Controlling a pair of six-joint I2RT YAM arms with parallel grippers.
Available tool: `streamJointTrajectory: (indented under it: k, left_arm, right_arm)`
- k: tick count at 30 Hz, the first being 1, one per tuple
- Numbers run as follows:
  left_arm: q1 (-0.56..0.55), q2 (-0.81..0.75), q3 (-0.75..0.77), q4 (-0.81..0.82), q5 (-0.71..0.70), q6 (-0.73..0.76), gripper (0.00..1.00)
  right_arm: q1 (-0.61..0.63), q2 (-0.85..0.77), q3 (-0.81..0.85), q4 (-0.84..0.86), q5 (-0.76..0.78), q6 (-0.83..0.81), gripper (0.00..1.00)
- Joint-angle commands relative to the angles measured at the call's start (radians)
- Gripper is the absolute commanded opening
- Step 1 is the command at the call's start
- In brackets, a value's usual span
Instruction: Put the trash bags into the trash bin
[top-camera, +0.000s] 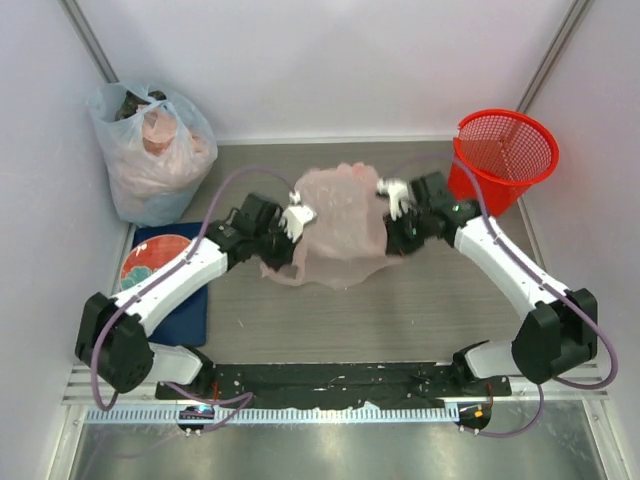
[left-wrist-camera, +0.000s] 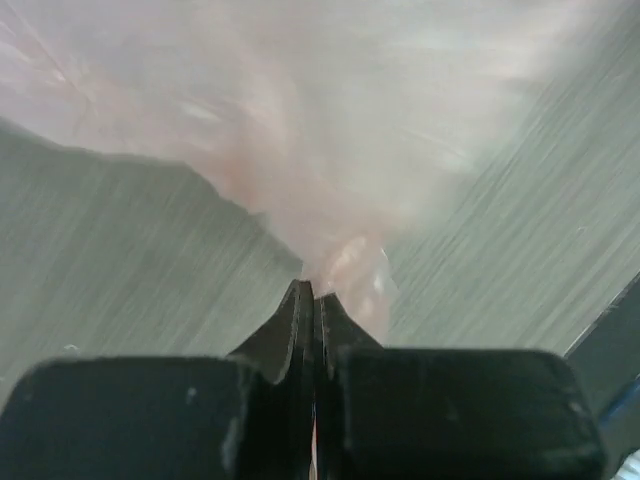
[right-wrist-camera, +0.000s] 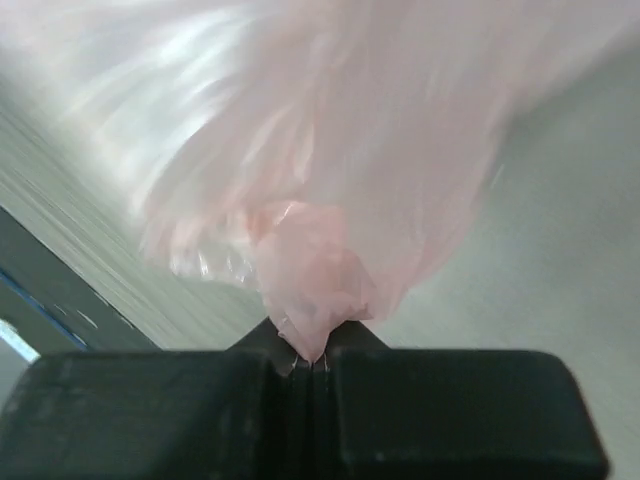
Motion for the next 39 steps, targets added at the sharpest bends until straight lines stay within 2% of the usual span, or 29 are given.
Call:
streamJointTrajectory:
  k: [1, 2, 3, 5, 6, 7, 8, 10, 11, 12, 13, 14, 16, 17, 18, 20, 22, 25, 26, 30, 35, 39]
  left_arm:
    - [0.017, -0.118, 0.476, 0.193, 0.034, -0.084, 0.00]
    - [0.020, -0.065, 0.563, 0.264, 0.016, -0.089, 0.00]
    - [0.021, -0.035, 0.747, 0.292, -0.045, -0.092, 0.00]
    - [0.027, 0.030, 0.912, 0.374, -0.098, -0.071, 0.00]
    - [0.027, 0.034, 0.998, 0.419, -0.116, -0.053, 0.00]
    - [0.027, 0.023, 0.994, 0.482, -0.125, -0.037, 0.00]
    - [0.027, -0.032, 0.963, 0.616, -0.122, -0.031, 0.00]
    - [0.023, -0.096, 0.777, 0.695, -0.042, -0.006, 0.00]
    - [0.017, -0.125, 0.702, 0.671, -0.014, 0.003, 0.00]
    - [-0.002, -0.159, 0.566, 0.610, 0.005, 0.044, 0.00]
    - [-0.006, -0.170, 0.487, 0.561, -0.016, 0.049, 0.00]
    - [-0.008, -0.178, 0.330, 0.465, -0.035, 0.047, 0.00]
    - [-0.008, -0.169, 0.192, 0.371, -0.061, 0.035, 0.00]
    - [-0.008, -0.163, 0.097, 0.284, -0.059, 0.021, 0.00]
    - [-0.008, -0.153, 0.057, 0.251, -0.049, 0.008, 0.00]
    - [-0.008, -0.156, 0.018, 0.145, 0.031, 0.000, 0.00]
    - [-0.008, -0.205, 0.032, 0.132, 0.094, -0.037, 0.00]
    - [-0.005, -0.230, 0.162, 0.142, 0.184, -0.109, 0.00]
    - [-0.005, -0.221, 0.263, 0.142, 0.203, -0.133, 0.00]
    - [0.023, -0.150, 0.477, 0.114, 0.250, -0.230, 0.00]
    - [0.030, -0.147, 0.489, 0.243, 0.312, -0.340, 0.00]
    - [0.029, -0.143, 0.474, 0.324, 0.358, -0.407, 0.00]
  right_arm:
    - [-0.018, -0.006, 0.671, 0.074, -0.110, 0.063, 0.01]
    - [-0.029, 0.082, 0.803, 0.086, -0.106, 0.080, 0.01]
    - [-0.049, 0.143, 1.081, 0.089, -0.106, 0.098, 0.01]
    - [-0.098, 0.279, 1.360, 0.093, -0.095, 0.176, 0.01]
    - [-0.103, 0.298, 1.561, 0.098, -0.098, 0.193, 0.01]
    - [-0.103, 0.301, 1.603, 0.106, -0.115, 0.204, 0.01]
    - [-0.100, 0.275, 1.590, 0.153, -0.156, 0.207, 0.01]
    - [-0.086, 0.073, 1.208, 0.300, -0.194, 0.270, 0.01]
    - [-0.051, 0.001, 1.028, 0.424, -0.158, 0.258, 0.01]
    - [-0.019, -0.089, 0.744, 0.425, -0.130, 0.215, 0.01]
    - [0.006, -0.101, 0.635, 0.341, -0.092, 0.148, 0.01]
    - [0.020, -0.102, 0.449, 0.301, -0.022, 0.067, 0.01]
    - [0.018, -0.063, 0.306, 0.202, 0.049, -0.001, 0.01]
    - [0.005, -0.050, 0.201, 0.189, 0.066, -0.026, 0.01]
    - [0.000, -0.046, 0.165, 0.176, 0.056, -0.021, 0.01]
    - [-0.002, -0.070, 0.125, 0.137, 0.010, 0.021, 0.01]
    - [0.007, -0.102, 0.143, 0.097, -0.093, 0.060, 0.01]
    - [0.008, -0.099, 0.268, 0.026, -0.246, 0.126, 0.01]
    - [0.009, -0.090, 0.343, 0.020, -0.274, 0.144, 0.01]
    - [0.008, -0.064, 0.508, 0.037, -0.389, 0.283, 0.01]
    - [0.008, -0.039, 0.602, 0.228, -0.403, 0.498, 0.01]
    - [0.008, -0.041, 0.582, 0.423, -0.406, 0.664, 0.01]
